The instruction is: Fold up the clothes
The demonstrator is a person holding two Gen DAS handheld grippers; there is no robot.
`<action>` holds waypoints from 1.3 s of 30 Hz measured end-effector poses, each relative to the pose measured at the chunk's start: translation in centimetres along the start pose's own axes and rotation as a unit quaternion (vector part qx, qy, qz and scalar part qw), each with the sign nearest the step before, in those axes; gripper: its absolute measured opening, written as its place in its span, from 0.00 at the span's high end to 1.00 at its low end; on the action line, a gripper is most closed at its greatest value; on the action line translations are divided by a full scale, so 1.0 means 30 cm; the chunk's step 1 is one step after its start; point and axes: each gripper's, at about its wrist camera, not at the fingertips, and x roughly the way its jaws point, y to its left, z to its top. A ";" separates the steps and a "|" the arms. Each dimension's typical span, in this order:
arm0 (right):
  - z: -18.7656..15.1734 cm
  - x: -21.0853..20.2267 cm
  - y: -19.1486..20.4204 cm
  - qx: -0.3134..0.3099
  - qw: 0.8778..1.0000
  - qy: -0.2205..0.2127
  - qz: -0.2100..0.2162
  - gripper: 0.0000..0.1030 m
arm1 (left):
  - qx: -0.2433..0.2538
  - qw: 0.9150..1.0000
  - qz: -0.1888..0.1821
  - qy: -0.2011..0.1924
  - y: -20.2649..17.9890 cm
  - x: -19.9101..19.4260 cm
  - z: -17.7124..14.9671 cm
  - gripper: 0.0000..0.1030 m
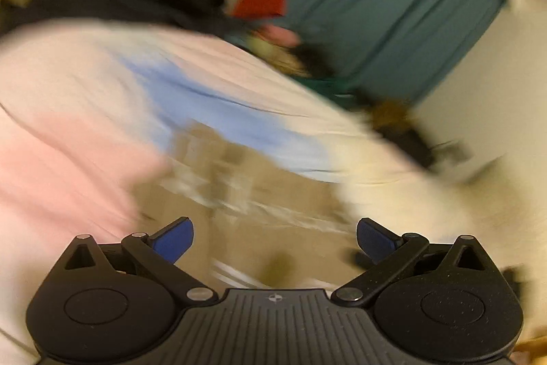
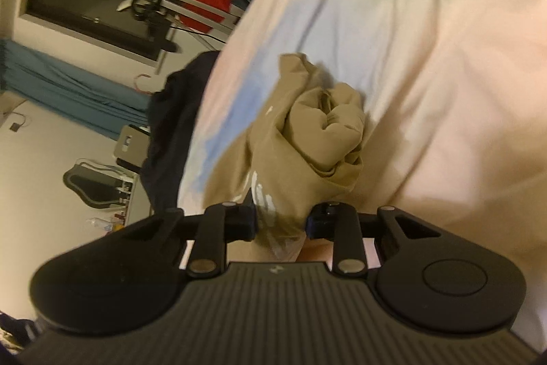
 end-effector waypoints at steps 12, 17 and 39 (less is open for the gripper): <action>0.027 -0.033 0.031 0.003 1.000 -0.009 0.030 0.74 | -0.307 0.934 -0.154 0.096 0.214 0.282 -0.114 0.01; 0.053 -0.058 0.031 0.004 0.999 -0.015 0.046 0.75 | -0.344 0.921 -0.183 0.017 0.258 0.205 -0.083 0.09; 0.060 -0.066 -0.015 0.040 0.997 0.010 0.059 0.73 | -0.276 0.955 -0.108 -0.029 0.184 0.137 0.009 0.33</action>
